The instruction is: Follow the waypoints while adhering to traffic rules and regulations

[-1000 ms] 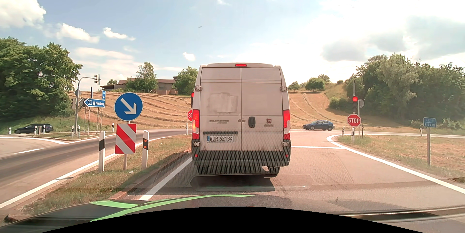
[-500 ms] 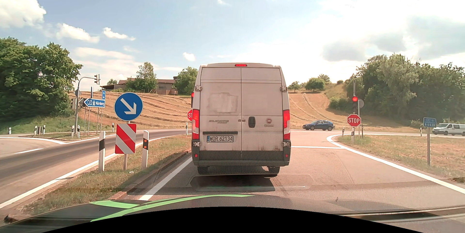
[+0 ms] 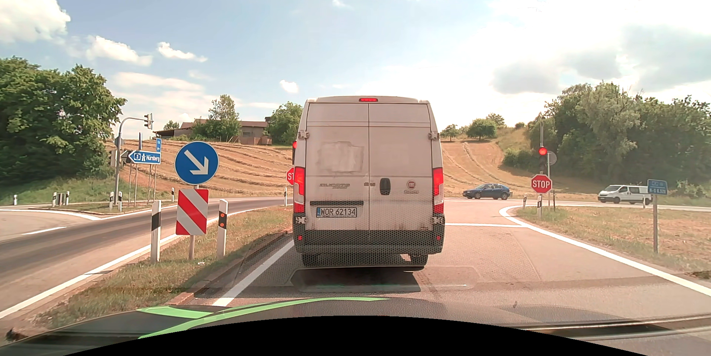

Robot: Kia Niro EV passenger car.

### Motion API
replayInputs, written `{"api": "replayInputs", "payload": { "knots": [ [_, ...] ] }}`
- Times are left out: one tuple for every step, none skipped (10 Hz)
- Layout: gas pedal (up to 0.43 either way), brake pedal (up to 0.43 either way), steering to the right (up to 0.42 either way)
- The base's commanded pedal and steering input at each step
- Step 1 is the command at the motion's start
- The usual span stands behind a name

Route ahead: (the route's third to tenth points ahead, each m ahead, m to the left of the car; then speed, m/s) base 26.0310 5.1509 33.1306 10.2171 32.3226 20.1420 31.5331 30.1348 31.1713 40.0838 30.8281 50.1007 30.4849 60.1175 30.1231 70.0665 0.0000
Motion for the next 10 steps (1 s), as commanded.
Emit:
{"api": "replayInputs", "payload": {
  "knots": [
    [0.0, 0.329, -0.001],
    [0.0, 0.329, -0.002],
    [0.0, 0.329, -0.002],
    [0.0, 0.329, -0.002],
    [0.0, 0.329, -0.001],
    [0.0, 0.329, -0.001],
    [0.0, 0.329, -0.002],
    [0.0, 0.329, -0.002],
    [0.0, 0.335, -0.001],
    [0.0, 0.329, -0.002]
  ]
}}
